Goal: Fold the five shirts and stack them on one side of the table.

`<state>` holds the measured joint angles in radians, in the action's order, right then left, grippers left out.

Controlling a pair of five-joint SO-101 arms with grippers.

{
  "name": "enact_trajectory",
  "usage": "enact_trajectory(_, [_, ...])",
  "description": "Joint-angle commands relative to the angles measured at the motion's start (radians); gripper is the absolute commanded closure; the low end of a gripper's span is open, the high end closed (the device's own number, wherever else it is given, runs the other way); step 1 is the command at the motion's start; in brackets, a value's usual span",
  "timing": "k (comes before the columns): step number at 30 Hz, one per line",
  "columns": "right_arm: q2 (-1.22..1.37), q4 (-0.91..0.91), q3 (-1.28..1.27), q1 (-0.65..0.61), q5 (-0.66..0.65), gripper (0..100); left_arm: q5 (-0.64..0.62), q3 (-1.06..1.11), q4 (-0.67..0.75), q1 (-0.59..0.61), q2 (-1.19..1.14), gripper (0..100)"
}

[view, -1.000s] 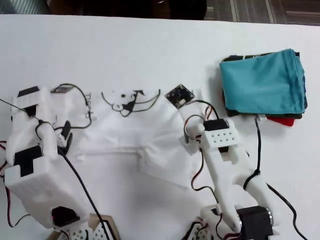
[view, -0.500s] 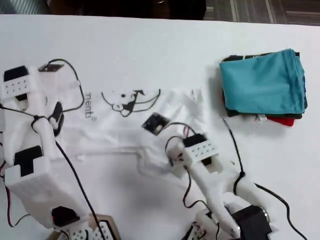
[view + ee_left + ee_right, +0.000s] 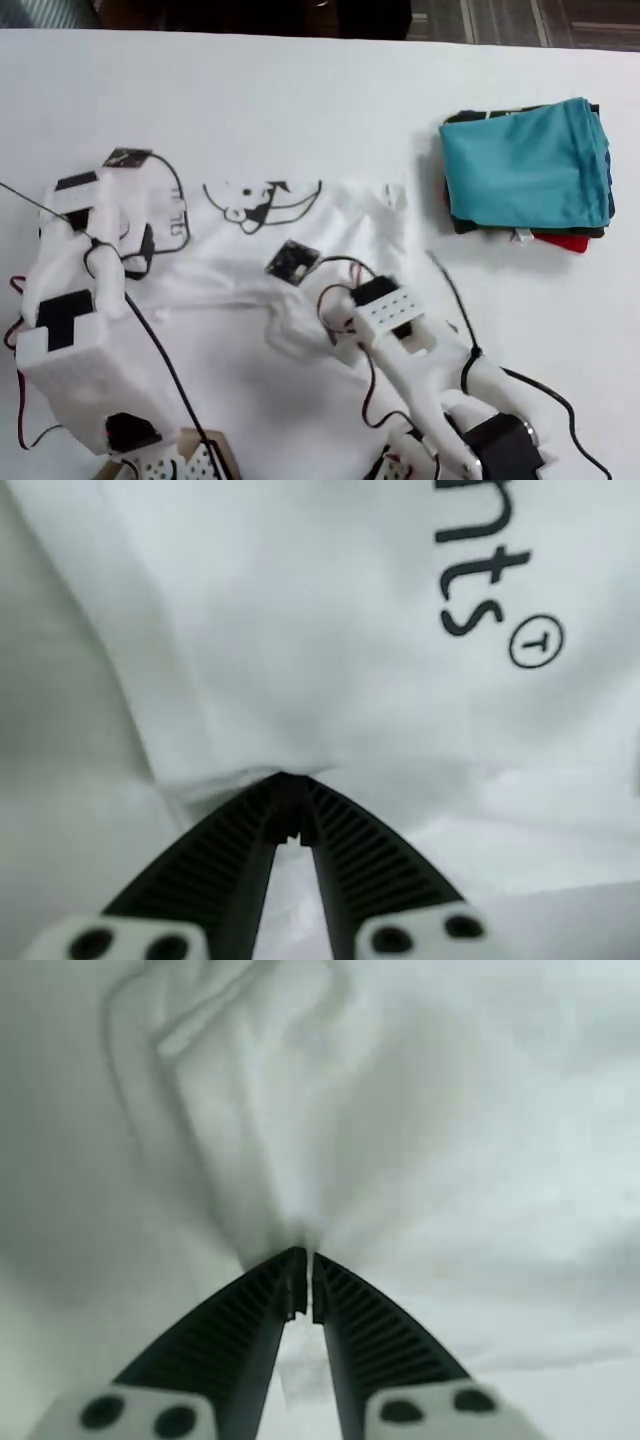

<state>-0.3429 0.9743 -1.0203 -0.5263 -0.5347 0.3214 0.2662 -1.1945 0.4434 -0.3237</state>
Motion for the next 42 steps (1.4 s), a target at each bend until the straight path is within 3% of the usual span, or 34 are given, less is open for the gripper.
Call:
enact_trajectory(1, [-0.035, 0.028, -0.006, 0.094, -0.101, 97.7, -0.002, -0.005, 0.046, 0.041, -0.002, 97])
enact_trajectory(5, [-0.036, 0.031, -0.041, 0.183, -0.201, 97.7, -0.002, -0.015, 0.048, 0.041, -0.003, 97])
enact_trajectory(9, [-0.038, 0.035, -0.017, 0.231, -0.216, 97.7, 0.0, -0.012, 0.048, 0.037, -0.005, 97])
enact_trajectory(17, [-0.236, 0.217, 0.109, 0.222, -0.213, 97.7, 0.0, -0.008, 0.055, 0.035, -0.005, 97])
enact_trajectory(22, [-0.461, 0.317, 0.055, 0.113, -0.212, 97.4, 0.002, -0.008, 0.055, 0.035, -0.006, 97])
enact_trajectory(26, [-0.527, 0.225, -0.077, 0.062, -0.212, 96.1, 0.002, -0.008, 0.055, 0.035, -0.006, 97])
enact_trajectory(32, [-0.446, 0.015, -0.232, 0.042, -0.135, 81.8, 0.002, -0.008, 0.055, 0.035, -0.006, 97])
enact_trajectory(42, [-0.203, -0.085, -0.18, -0.031, -0.124, 84.3, 0.002, -0.008, 0.055, 0.035, -0.006, 97])
